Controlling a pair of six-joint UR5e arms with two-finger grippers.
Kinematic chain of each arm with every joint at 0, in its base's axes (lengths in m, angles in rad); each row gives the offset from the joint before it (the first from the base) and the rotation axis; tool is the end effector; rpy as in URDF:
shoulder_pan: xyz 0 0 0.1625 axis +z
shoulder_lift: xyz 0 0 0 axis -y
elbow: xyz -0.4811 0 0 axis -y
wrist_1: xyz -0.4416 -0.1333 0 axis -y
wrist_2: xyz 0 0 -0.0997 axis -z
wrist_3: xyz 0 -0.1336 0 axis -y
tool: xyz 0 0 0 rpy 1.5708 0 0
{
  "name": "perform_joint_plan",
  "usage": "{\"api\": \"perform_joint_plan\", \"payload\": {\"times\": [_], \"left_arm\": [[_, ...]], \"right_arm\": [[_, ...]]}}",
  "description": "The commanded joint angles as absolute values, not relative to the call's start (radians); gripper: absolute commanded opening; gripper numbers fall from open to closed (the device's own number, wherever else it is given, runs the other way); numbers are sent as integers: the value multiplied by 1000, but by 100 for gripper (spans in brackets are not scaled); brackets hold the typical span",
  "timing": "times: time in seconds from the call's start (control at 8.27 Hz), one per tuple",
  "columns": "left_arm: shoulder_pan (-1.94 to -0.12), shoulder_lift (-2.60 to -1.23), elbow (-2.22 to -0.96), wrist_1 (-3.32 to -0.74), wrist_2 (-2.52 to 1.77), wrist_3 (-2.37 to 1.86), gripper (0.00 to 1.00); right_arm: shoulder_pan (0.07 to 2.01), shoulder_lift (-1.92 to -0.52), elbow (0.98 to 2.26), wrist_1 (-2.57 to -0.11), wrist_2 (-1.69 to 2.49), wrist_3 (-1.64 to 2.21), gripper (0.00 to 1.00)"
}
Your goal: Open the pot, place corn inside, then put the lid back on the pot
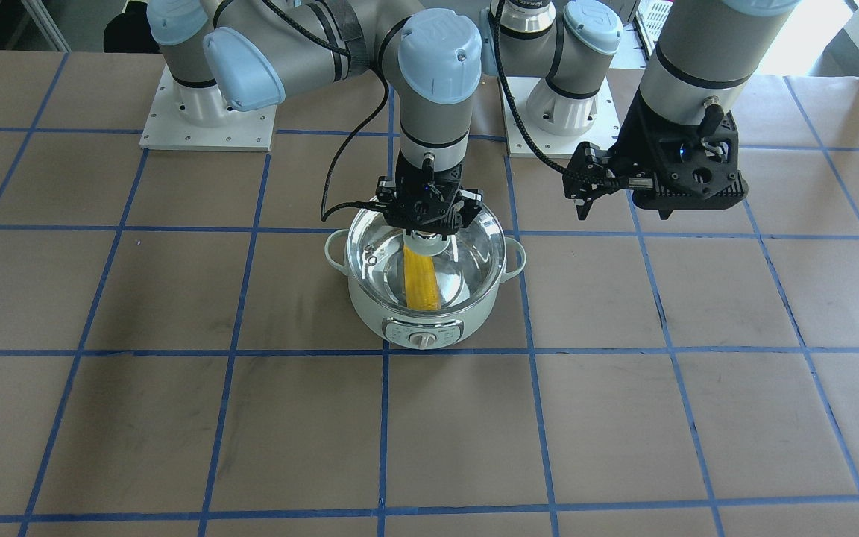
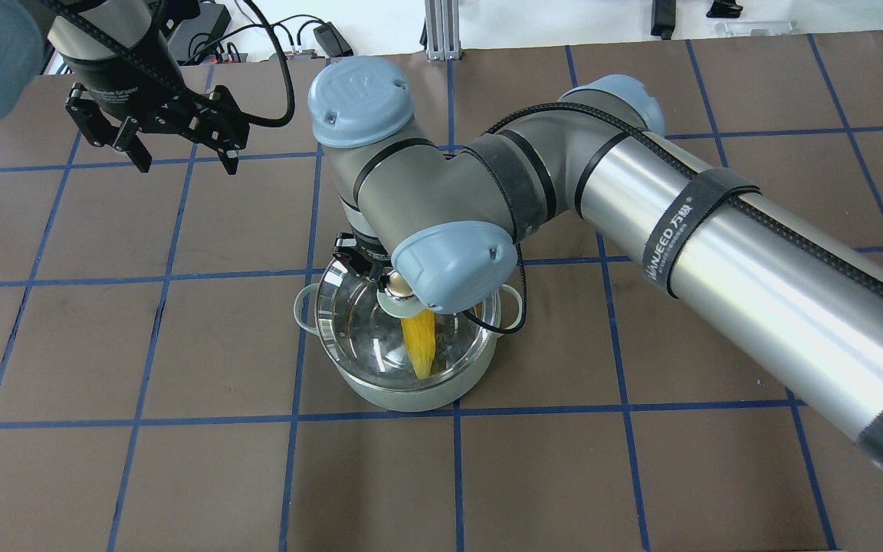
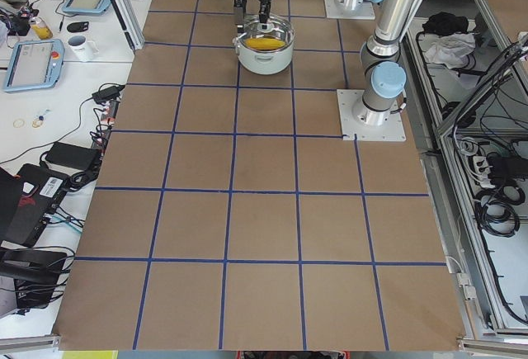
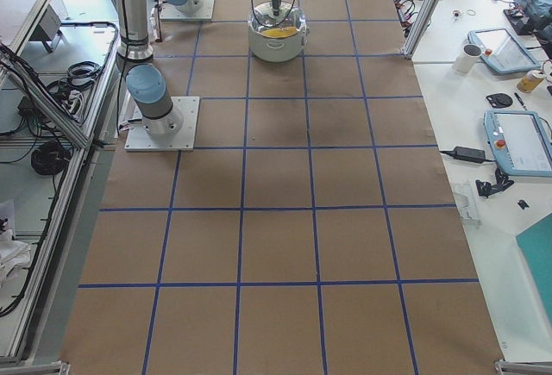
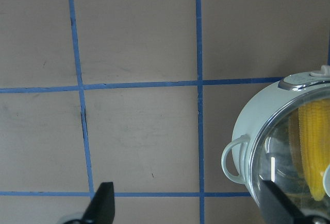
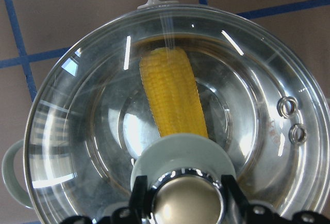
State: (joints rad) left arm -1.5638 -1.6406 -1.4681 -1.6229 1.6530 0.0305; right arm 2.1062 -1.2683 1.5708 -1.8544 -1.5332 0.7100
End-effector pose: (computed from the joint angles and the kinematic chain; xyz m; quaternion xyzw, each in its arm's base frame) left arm -0.1183 -0.5729 0.5219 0.0121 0.9990 0.0104 0.0409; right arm 0.4567 -0.4988 0.3548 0.0873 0.9960 0.0186 0.0098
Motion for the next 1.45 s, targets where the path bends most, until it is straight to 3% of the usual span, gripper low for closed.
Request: {"api": "perform_joint_plan", "payload": {"times": [0.0, 0.12, 0.48, 0.97, 1.33], "left_arm": [[-1563, -1646, -1468, -1615, 1652, 29, 100], [-1565, -1646, -1468, -1615, 1652, 29, 100], [-1563, -1646, -1468, -1615, 1652, 28, 100], [-1565, -1646, -1470, -1615, 1652, 28, 100], [-1565, -1646, -1468, -1615, 1652, 28, 100]], "right_arm": [[2106, -1267, 1571, -1859, -1539, 710, 95], [2106, -1269, 1571, -1858, -1533, 707, 100], [2074, -1322, 1569, -1846, -1536, 704, 100], [1863, -1503, 1566, -1630, -1531, 460, 100], [1680, -1554, 1565, -1522, -1546, 228, 100]]}}
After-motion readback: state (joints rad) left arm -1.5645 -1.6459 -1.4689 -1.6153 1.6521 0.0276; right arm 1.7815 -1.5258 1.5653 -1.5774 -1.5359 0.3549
